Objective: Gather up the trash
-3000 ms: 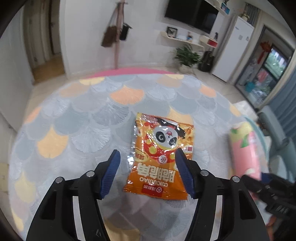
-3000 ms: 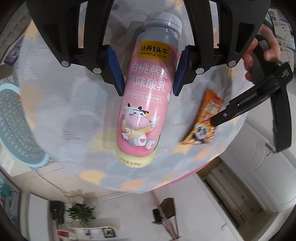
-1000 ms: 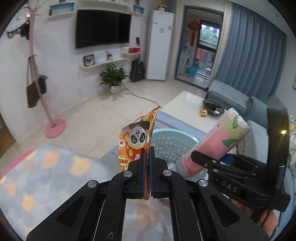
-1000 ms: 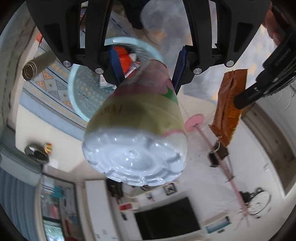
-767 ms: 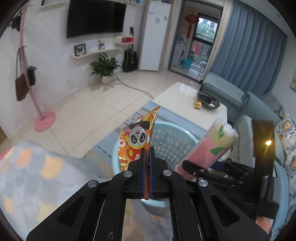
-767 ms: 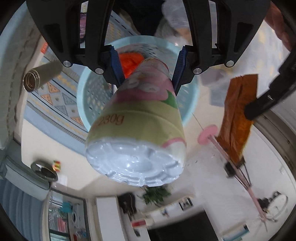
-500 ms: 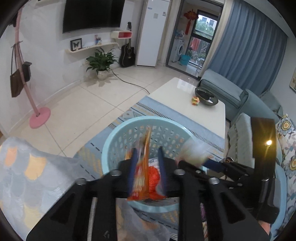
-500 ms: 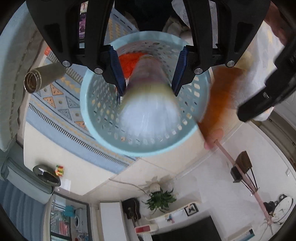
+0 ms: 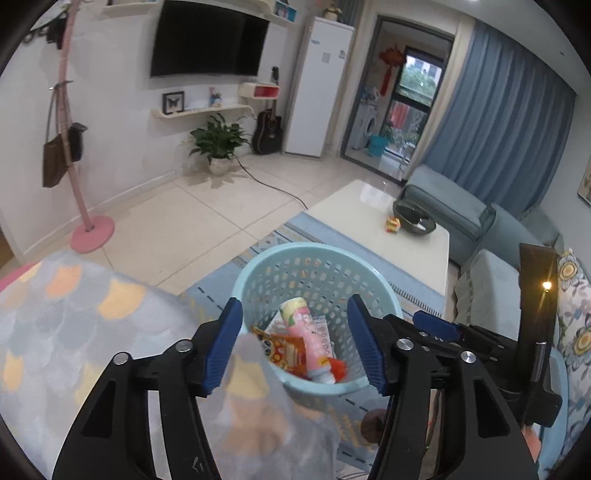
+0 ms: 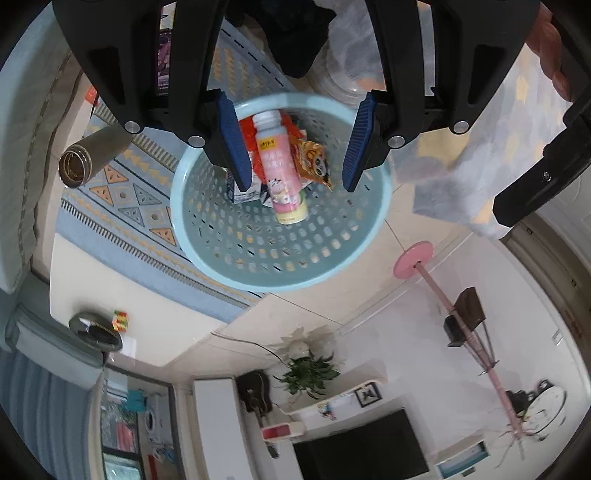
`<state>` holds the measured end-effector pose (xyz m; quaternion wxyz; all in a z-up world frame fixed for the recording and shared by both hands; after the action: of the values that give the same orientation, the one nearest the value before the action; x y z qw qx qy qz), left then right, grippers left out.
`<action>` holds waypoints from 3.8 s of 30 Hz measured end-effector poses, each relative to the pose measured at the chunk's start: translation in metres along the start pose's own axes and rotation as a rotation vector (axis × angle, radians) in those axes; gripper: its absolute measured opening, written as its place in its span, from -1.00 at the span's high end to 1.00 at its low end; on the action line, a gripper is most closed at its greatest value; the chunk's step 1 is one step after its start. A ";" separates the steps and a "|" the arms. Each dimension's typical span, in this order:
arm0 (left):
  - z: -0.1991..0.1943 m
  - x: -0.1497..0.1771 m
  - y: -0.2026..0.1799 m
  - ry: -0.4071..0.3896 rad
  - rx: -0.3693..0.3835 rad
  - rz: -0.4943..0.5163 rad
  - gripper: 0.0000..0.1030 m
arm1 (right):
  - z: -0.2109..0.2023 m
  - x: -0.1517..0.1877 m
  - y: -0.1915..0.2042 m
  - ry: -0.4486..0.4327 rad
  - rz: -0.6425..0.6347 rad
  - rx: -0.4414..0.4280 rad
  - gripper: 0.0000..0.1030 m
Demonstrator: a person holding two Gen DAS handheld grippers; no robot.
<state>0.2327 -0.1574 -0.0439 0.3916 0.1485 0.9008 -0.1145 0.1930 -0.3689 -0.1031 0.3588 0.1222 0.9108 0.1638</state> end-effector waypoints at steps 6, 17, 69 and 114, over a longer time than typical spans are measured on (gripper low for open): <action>-0.043 0.018 0.019 -0.055 -0.060 -0.055 -0.40 | -0.038 0.015 0.045 -0.060 -0.099 -0.034 -0.01; -0.114 0.076 0.049 -0.221 -0.369 -0.134 -0.63 | -0.090 0.052 0.104 -0.203 -0.241 -0.071 -0.31; -0.142 0.130 0.059 -0.360 -0.496 -0.142 -0.83 | -0.119 0.126 0.102 -0.377 -0.267 -0.014 -0.51; -0.145 0.129 0.050 -0.368 -0.517 -0.116 -0.83 | -0.117 0.129 0.104 -0.373 -0.270 -0.011 -0.51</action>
<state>0.0697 -0.0407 -0.0467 0.5656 -0.0305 0.8210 0.0711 0.0311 -0.2548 -0.0612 0.5402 0.0257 0.8359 0.0938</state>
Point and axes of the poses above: each gripper's, at about its wrist camera, not at the fingertips, and z roughly the way its jaws point, y to its left, x to its underside, the point moved 1 cm from there along z, roughly the way its jaws point, and after that the axes turned 9 degrees about -x, right-handed, at the moved point
